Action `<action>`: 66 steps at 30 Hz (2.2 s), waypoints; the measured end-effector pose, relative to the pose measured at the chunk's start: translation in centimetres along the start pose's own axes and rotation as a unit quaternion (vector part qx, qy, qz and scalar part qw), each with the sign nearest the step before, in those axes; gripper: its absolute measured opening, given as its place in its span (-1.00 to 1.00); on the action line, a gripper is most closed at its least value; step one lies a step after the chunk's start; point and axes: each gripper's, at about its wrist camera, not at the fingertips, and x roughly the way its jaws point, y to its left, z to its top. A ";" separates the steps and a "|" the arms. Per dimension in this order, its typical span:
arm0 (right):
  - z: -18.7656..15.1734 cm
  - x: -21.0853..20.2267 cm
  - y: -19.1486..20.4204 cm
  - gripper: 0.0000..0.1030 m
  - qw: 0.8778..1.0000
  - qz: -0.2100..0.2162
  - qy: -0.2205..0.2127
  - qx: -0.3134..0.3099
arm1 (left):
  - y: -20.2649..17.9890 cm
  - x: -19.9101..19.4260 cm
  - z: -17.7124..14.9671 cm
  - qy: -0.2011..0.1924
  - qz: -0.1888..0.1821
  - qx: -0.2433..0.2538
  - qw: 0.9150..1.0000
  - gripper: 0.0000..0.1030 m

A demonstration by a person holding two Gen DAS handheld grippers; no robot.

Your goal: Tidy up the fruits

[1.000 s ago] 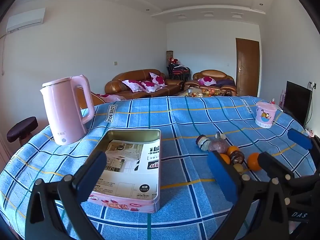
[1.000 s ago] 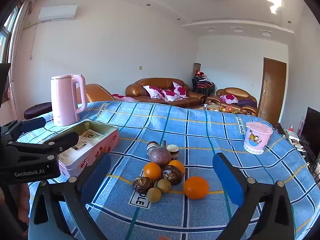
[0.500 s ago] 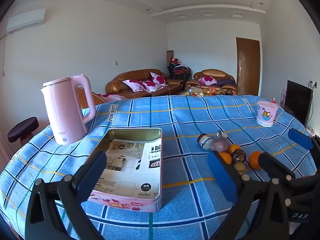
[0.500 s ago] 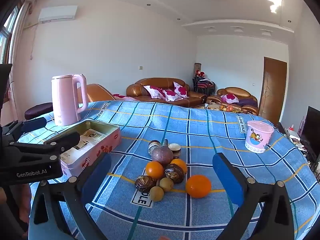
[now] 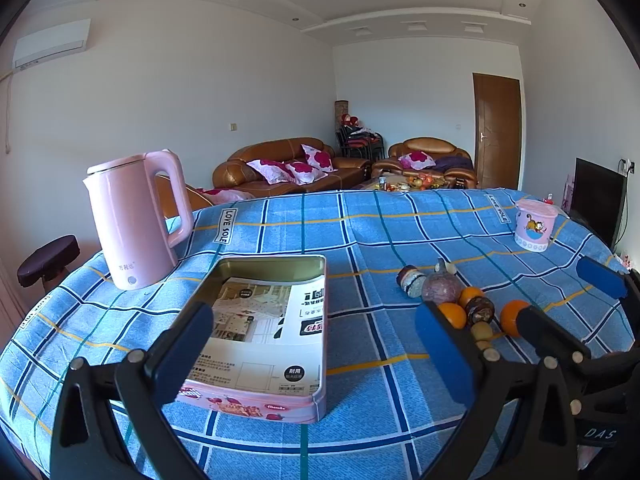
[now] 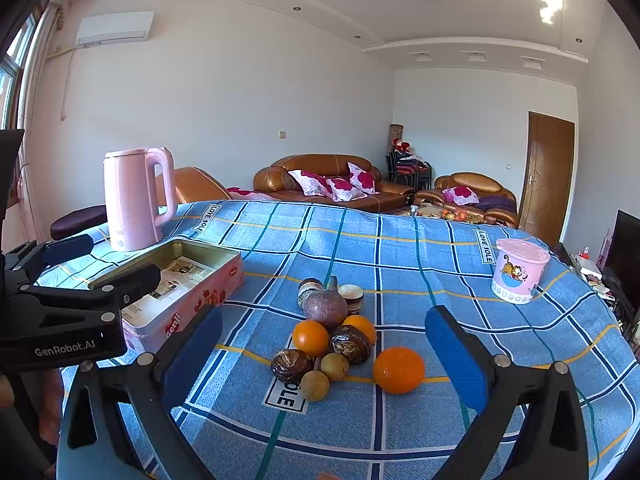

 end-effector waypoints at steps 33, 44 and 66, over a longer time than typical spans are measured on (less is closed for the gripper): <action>0.0 0.1 0.4 0.98 1.000 0.004 0.004 -0.002 | -0.1 0.0 -0.1 -0.001 0.001 0.000 1.000 1.00; -0.1 0.4 0.7 0.98 1.000 0.007 0.009 -0.005 | -0.1 0.0 -0.1 0.000 0.001 0.000 1.000 1.00; -2.6 2.1 -1.4 0.97 0.999 -0.005 0.044 0.027 | -0.8 1.6 -1.7 0.027 -0.002 0.014 1.000 1.00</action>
